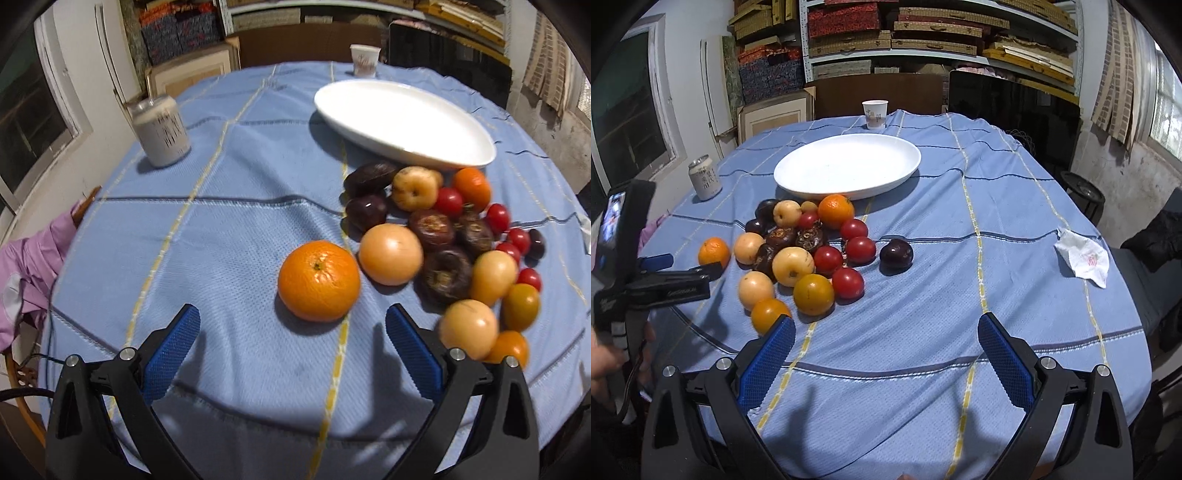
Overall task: Organize fruits
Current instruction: 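Grasp the mandarin with the left tool while the right tool grasps a dark plum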
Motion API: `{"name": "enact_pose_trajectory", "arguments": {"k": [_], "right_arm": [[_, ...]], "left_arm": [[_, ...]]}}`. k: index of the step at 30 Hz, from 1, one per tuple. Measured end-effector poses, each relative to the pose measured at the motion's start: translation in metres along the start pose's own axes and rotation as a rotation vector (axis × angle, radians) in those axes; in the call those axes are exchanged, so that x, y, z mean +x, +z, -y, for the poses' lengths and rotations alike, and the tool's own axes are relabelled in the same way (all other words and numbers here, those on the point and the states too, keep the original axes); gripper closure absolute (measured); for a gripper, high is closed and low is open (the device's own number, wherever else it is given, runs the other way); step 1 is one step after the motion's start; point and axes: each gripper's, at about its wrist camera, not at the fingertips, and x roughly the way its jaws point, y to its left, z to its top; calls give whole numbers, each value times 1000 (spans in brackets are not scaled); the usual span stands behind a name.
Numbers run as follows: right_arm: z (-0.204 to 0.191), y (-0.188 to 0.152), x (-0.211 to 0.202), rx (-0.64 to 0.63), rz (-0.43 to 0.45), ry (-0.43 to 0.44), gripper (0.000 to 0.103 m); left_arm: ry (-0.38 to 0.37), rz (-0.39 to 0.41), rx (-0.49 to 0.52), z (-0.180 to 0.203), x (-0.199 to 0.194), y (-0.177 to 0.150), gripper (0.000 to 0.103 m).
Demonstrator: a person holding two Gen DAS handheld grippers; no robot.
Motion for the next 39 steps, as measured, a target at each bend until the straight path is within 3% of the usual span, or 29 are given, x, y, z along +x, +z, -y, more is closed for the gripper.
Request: {"name": "enact_pose_trajectory", "arguments": {"k": [6, 7, 8, 9, 10, 13, 17, 26, 28, 29, 30, 31, 34, 39], "right_arm": [[-1, -1, 14, -15, -36, 26, 9], [-1, -2, 17, -14, -42, 32, 10], [-1, -2, 20, -8, -49, 45, 14], [1, -1, 22, -2, -49, 55, 18], [3, 0, 24, 6, -49, 62, 21], [10, 7, 37, 19, -51, 70, 34], [18, 16, 58, 39, -83, 88, 48], [17, 39, 84, 59, -89, 80, 48], [16, 39, 85, 65, -92, 83, 48], [16, 38, 85, 67, -95, 84, 48], [17, 36, 86, 67, -98, 82, 48], [17, 35, 86, 68, -100, 81, 48], [19, 32, 86, 65, -106, 73, 48], [19, 35, 87, 45, -98, 60, 48]], "left_arm": [[53, 15, 34, 2, 21, 4, 4], [36, 30, 24, 0, 20, 4, 8], [-9, 52, 8, -4, 18, 3, 29], [-67, 69, -5, -8, 16, 2, 38], [-108, 72, -18, -10, 17, 1, 45], [-118, 88, 8, -6, 15, 0, 56], [-130, 114, 10, -4, 9, -3, 57], [-174, 64, -9, -5, 18, 1, 54], [-166, 55, -27, -6, 20, 4, 47], [-155, 52, -41, -8, 21, 5, 37], [-152, 52, -56, -11, 22, 5, 36], [-164, 57, -70, -13, 22, 6, 36], [-164, 111, -41, -8, 14, 2, 57], [-208, 142, -89, -19, 10, 2, 57]]}}
